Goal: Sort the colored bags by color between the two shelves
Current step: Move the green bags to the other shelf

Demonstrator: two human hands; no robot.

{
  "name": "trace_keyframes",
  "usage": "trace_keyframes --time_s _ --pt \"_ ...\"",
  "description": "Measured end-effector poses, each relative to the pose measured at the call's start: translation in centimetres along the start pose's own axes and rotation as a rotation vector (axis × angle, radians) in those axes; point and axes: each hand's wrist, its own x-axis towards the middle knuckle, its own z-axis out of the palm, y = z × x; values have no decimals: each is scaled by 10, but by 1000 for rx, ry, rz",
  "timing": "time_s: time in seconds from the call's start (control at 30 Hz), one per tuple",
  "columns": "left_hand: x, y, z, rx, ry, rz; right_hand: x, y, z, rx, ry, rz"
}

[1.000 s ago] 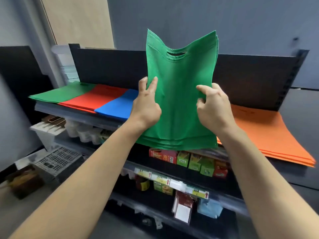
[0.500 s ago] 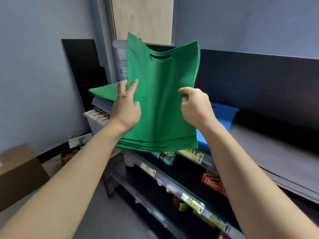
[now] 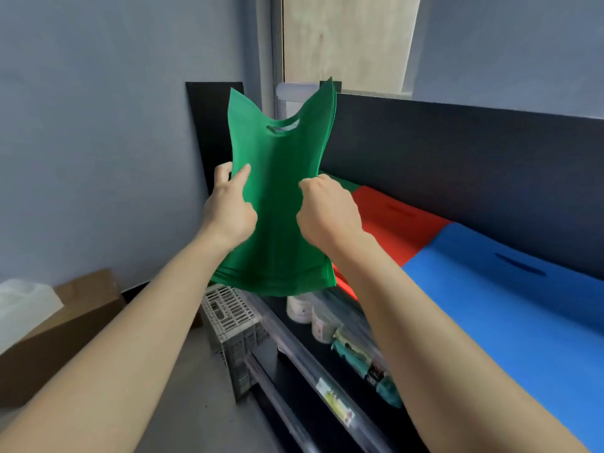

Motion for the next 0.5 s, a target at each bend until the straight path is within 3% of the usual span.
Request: trace_keyframes --time_s 0.13,0.27,0.5 --pt "55 -30 12 -44 -23 60 52 -4 25 10 39 45" --pt "125 -58 22 -104 -74 170 105 -7 42 71 126 216" --pt "230 -87 51 -86 -286 370 171 -3 69 135 194 477"
